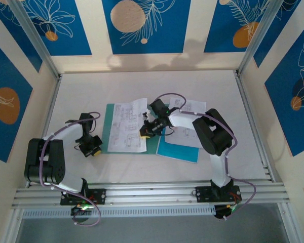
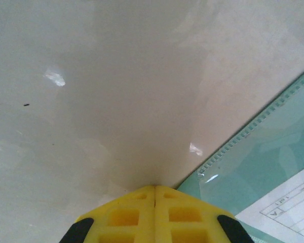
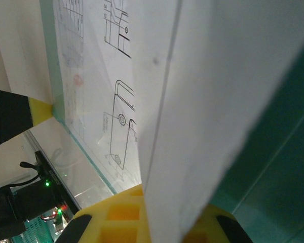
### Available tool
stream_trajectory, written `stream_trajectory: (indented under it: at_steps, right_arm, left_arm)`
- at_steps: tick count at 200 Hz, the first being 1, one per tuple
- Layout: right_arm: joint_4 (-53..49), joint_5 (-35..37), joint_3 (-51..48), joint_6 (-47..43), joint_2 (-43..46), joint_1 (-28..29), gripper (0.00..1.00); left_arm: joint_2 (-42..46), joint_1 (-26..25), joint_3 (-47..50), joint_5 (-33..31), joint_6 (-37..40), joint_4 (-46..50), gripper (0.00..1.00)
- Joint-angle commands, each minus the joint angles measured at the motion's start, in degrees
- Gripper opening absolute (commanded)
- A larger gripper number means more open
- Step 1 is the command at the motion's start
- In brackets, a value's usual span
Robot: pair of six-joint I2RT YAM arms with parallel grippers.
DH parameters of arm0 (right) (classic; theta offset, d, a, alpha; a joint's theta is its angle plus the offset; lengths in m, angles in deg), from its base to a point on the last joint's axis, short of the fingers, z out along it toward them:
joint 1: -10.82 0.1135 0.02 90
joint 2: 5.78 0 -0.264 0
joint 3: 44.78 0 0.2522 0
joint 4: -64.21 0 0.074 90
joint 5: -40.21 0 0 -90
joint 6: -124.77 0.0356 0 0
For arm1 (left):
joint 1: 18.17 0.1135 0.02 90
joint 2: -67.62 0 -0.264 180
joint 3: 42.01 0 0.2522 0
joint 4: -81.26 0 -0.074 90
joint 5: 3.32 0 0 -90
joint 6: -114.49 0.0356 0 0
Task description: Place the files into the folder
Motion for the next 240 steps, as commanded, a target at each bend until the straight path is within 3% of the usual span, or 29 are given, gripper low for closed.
stream_trajectory:
  at_steps: [1,240]
  right_arm:
    - [1.0,-1.9,1.8,1.3,-1.1,0.8,0.0]
    - [5.5,-2.3,3.4,6.7,-5.6,2.6,0.0]
  left_arm:
    - [-1.5,0.8,1.1,-1.8,0.8,-2.5,0.0]
    - [-0.7,0.8,2.0,-1.2,0.7,-2.8,0.0]
